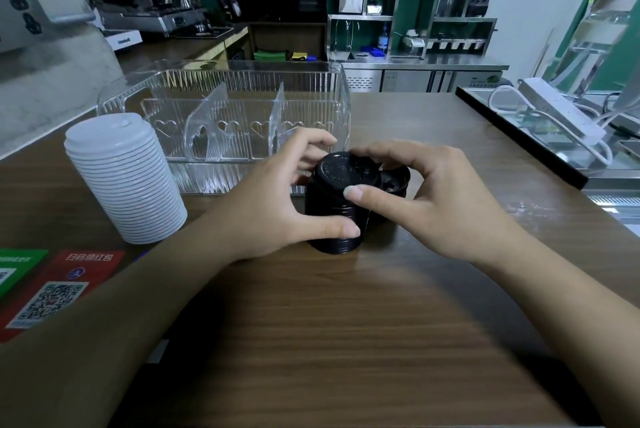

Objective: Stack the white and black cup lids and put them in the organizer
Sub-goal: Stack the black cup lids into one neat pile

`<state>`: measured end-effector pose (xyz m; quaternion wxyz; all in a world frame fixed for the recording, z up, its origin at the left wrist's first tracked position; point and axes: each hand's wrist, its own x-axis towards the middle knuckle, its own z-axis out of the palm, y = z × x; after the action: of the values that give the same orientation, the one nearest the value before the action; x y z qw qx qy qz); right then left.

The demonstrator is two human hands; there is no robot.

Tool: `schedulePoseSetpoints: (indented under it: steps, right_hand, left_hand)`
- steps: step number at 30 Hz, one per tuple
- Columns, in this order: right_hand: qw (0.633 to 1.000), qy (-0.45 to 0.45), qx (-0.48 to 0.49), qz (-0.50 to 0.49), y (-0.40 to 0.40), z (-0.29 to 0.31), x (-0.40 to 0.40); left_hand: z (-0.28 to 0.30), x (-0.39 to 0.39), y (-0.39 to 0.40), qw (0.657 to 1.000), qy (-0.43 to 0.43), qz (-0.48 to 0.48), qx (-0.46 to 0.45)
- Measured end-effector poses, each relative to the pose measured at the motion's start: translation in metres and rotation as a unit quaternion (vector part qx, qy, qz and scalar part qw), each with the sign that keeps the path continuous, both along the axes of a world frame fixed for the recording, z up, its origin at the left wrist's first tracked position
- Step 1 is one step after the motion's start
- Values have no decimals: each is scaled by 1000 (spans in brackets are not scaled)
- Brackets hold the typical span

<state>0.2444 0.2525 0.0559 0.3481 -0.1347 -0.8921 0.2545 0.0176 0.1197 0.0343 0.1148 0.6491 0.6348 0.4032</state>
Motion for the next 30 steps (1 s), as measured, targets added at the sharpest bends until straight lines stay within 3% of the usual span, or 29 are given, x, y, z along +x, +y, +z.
schedulePoseSetpoints:
  steps: [3,15,30]
  right_hand:
    - [999,-30,-14,7,0,-1,-1]
    - [996,-75,-23,50,5,-2,-2]
    - [998,-54,-32,8,3,-1,-3]
  left_hand:
    - [-5,0,3,999,6,-7,-42]
    - [-10,-6,7,993,-85,-47,-67]
    - [-5,-1,2,995,-61,-42,-64]
